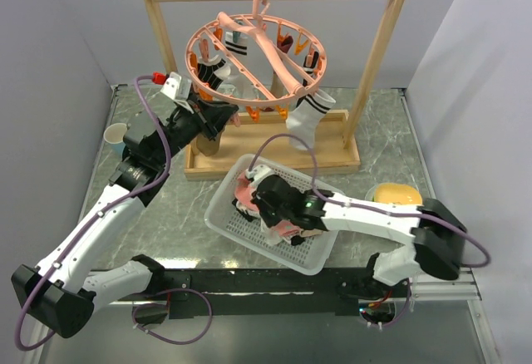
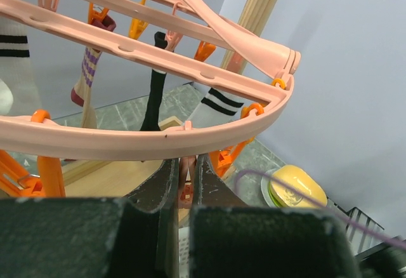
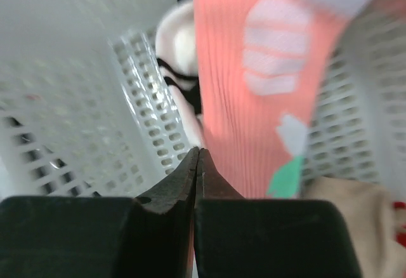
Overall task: Clip the socks to the hanger
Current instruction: Adjust the sock in the bin.
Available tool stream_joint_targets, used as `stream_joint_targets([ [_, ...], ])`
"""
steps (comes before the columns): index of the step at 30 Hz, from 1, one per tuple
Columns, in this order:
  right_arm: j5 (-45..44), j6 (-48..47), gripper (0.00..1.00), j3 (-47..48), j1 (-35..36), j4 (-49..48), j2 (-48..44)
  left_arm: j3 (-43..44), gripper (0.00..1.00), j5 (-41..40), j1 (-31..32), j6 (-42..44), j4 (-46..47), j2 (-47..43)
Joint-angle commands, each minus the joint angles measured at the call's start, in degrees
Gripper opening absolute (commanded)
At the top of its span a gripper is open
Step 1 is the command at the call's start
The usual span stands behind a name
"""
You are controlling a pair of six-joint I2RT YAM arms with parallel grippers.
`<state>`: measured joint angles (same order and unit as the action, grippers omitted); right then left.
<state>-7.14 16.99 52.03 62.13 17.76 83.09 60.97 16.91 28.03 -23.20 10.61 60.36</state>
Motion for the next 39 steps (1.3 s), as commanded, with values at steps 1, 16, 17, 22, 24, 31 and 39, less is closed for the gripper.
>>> stream_joint_targets([
  [1,-6.14,-1.96,0.0,0.62,-0.43,-1.67,-7.93,-0.5,0.01,1.82,-0.43,0.26,-0.15,-1.65],
  [16,5.99,2.6,0.0,0.09,-9.12,-6.86,-18.85,-0.59,0.01,2.6,-0.52,-0.09,0.11,-2.17],
  [17,6.17,3.13,0.0,-0.61,-10.35,-7.03,-18.15,-0.5,0.01,2.61,-0.61,-0.09,-0.06,-2.26],
  [22,11.08,3.75,0.0,-0.79,-12.91,-8.44,-11.29,-0.33,0.01,2.69,-0.52,-0.18,0.02,-2.26],
  [24,10.65,3.92,0.0,0.61,-12.82,-7.04,-8.13,-0.24,0.01,2.61,-0.61,-0.18,-0.06,-2.26],
  [31,14.85,3.4,0.0,-0.17,-12.82,-9.05,-6.54,-0.33,0.01,3.04,-0.61,-0.44,0.11,-2.35],
  [39,10.68,1.46,0.04,3.07,-12.82,-5.8,-2.76,-0.59,0.01,3.22,-0.7,-0.79,0.81,-2.44],
])
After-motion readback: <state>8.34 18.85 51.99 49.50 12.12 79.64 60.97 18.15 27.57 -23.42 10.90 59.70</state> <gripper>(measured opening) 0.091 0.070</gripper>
